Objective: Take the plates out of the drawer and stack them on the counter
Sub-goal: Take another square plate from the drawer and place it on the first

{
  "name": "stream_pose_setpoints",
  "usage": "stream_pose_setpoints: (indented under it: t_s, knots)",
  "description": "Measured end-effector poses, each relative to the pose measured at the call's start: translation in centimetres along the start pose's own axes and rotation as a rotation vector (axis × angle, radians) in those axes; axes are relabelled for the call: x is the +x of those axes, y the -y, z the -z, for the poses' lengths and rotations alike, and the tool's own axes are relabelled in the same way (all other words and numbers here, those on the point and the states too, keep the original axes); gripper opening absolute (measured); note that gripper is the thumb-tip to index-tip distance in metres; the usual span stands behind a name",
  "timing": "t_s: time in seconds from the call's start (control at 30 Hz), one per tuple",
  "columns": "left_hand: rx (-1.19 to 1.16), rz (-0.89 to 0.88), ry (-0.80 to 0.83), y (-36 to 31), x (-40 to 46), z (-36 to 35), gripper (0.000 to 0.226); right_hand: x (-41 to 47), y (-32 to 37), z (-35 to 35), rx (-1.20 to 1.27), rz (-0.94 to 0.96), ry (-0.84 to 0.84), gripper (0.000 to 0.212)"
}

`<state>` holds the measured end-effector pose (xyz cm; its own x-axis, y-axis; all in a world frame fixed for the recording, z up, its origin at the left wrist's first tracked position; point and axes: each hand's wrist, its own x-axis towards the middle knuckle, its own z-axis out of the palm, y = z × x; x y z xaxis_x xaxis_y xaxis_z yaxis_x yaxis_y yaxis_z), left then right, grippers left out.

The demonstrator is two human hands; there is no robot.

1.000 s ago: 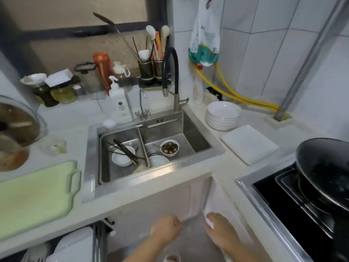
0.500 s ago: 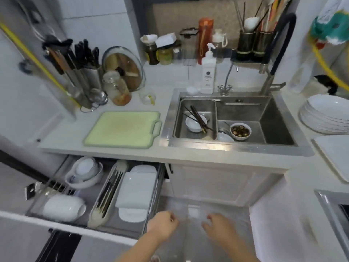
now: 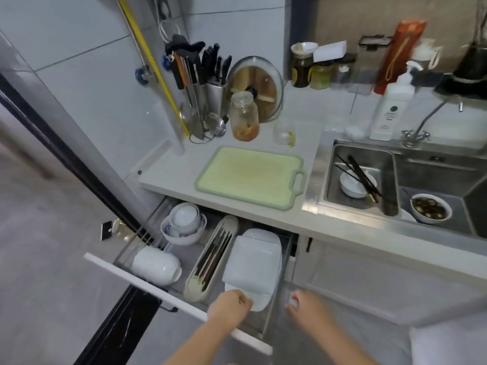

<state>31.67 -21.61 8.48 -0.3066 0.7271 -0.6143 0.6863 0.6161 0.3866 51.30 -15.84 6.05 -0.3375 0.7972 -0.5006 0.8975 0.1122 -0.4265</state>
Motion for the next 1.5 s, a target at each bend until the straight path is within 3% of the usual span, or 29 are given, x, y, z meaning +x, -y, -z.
stream_pose_setpoints:
  t_s: [0.33, 0.43, 0.77, 1.0, 1.17, 1.33, 1.5]
  knots:
    - [-0.039, -0.027, 0.06, 7.2, 8.3, 6.4, 0.026, 5.4, 8.0, -5.3, 0.156, -0.142, 0.021, 0.016]
    - [-0.06, -0.01, 0.083, 8.1, 10.7, 6.7, 0.025, 6.7, 9.1, -7.0, 0.287, -0.247, -0.007, 0.034]
    - [-0.069, 0.048, 0.185, 9.7, 20.9, 0.7, 0.038, 14.3, 9.3, -14.0, 0.85, -0.693, -0.021, 0.054]
    - [-0.044, 0.093, 0.118, 10.4, 26.4, -2.7, 0.046, 19.2, 7.8, -19.9, 1.136, -0.903, -0.056, 0.053]
    - [-0.078, 0.115, 0.142, 10.8, 28.8, -4.0, 0.043, 21.7, 7.5, -22.1, 1.389, -0.957, -0.201, 0.012]
    - [-0.123, 0.118, 0.134, 11.1, 29.6, -4.5, 0.031, 22.5, 7.9, -22.3, 1.648, -1.037, -0.419, 0.004]
    - [-0.253, 0.118, 0.12, 11.2, 29.1, -3.8, 0.023, 22.4, 8.8, -21.6, 1.73, -1.011, -0.555, 0.022]
